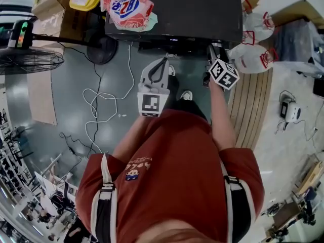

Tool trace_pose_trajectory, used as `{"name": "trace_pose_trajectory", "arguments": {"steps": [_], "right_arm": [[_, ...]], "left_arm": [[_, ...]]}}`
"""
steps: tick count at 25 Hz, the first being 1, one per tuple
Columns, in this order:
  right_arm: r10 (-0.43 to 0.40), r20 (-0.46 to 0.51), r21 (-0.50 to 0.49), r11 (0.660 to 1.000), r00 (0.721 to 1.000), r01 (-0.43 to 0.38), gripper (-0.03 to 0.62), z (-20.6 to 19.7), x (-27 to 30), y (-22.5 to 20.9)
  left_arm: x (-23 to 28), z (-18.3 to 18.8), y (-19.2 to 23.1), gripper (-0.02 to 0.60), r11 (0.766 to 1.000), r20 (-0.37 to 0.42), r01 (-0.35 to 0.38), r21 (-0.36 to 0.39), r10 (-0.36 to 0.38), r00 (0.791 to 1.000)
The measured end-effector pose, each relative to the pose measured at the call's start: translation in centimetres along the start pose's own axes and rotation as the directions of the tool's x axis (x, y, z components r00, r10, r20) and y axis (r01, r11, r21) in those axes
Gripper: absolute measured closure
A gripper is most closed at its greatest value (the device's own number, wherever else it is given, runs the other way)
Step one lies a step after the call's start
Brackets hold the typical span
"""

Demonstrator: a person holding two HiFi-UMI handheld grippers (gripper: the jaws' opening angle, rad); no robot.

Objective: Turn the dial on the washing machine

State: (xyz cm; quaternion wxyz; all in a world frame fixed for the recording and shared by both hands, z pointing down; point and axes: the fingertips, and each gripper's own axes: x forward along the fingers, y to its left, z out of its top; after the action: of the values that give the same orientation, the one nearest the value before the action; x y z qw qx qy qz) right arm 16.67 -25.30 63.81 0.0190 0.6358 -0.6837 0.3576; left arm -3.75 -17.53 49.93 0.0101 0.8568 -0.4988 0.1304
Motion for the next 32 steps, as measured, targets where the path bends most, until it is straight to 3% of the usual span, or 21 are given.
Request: {"name": "trace_pose_trajectory", "arguments": {"steps": [7, 14, 32], "right_arm": [[-0.076, 0.015, -0.154, 0.985, 0.997, 0.078, 0.321, 0.18, -0.06, 0.27], [-0.143, 0.036, -0.3, 0.943, 0.989, 0.147, 0.321, 0.27, -0.24, 0.76], [-0.179, 0.05, -0.365, 0.913, 0.983, 0.184, 0.321, 0.13, -0.05, 0.75]], "left_arm": [[-0.33, -0.2, 0.12, 0.571, 1.0, 0.002, -0.013, -0.007, 0.013, 1.0], [-0.84, -0.32, 0.0, 0.571, 1.0, 0.004, -0.018, -0.008, 0.018, 1.0], [-0.74, -0.77, -0.36, 0.571, 1.0, -0.003, -0.015, -0.007, 0.015, 1.0]]}}
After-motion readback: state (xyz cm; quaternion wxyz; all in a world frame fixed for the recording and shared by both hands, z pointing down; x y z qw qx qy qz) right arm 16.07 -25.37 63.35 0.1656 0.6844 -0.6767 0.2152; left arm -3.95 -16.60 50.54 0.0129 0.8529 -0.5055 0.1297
